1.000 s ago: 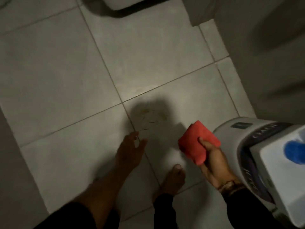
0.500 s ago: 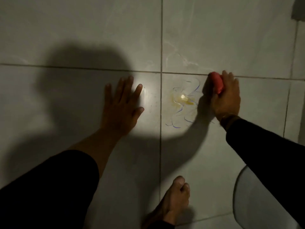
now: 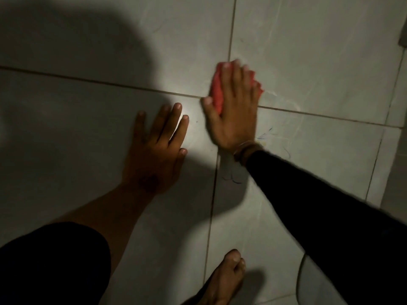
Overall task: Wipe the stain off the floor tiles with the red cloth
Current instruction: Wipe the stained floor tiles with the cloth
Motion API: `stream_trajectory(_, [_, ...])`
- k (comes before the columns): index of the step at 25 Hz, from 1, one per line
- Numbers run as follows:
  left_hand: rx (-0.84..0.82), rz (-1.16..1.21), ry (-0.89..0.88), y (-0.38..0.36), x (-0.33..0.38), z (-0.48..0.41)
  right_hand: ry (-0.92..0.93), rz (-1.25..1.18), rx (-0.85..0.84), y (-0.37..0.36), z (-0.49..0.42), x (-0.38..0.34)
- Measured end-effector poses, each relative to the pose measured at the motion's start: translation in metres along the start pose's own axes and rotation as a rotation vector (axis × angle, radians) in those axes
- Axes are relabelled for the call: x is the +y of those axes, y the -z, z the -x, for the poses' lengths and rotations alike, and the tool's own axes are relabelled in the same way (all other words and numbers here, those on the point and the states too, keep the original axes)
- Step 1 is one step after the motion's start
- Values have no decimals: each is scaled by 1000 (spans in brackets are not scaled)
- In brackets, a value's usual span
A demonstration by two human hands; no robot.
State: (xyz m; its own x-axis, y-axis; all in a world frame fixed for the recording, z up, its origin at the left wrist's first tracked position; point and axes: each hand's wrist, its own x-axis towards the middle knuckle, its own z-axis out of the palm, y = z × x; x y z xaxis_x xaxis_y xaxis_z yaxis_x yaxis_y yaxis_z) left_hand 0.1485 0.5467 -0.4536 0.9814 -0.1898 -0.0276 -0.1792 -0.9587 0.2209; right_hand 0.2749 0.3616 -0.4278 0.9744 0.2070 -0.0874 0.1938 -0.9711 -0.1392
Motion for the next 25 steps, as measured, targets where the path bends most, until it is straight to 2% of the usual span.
stream_trajectory(2, [-6,-5,5,2,1,-1,189,15,-59,-12,75,-24])
stream_trajectory(3, [-12,-14,7,4,1,-1,226,-4,-114,-12,125,-25])
stream_trajectory(6, [-26,-27,9,5,3,-1,138,30,-265,3,243,0])
stream_trajectory(7, [-23,-24,11,6,4,0,79,63,-299,8,251,14])
stream_trajectory(9, [-10,-34,4,6,3,2,-147,44,-252,12,208,36])
stream_trajectory(11, [2,-38,-14,5,3,2,-355,-78,-57,12,116,41])
stream_trajectory(12, [5,-30,-18,5,2,1,-357,-96,13,10,71,35])
stream_trajectory(14, [-1,8,-9,6,2,0,-212,-51,82,-3,35,6])
stream_trajectory(16, [-10,11,3,8,2,0,-17,-15,18,-19,83,-24])
stream_trajectory(18, [-5,-10,0,8,3,1,-7,3,-131,-17,187,-32])
stream_trajectory(20, [9,-9,0,6,4,2,-158,-4,-219,-7,266,-13])
stream_trajectory(21, [8,-2,-1,4,4,3,-298,-30,-223,-3,280,3])
stream_trajectory(23, [1,-1,-3,2,3,2,-627,-129,-115,6,255,37])
stream_trajectory(25, [-5,-8,1,1,3,0,-843,-129,88,15,188,76])
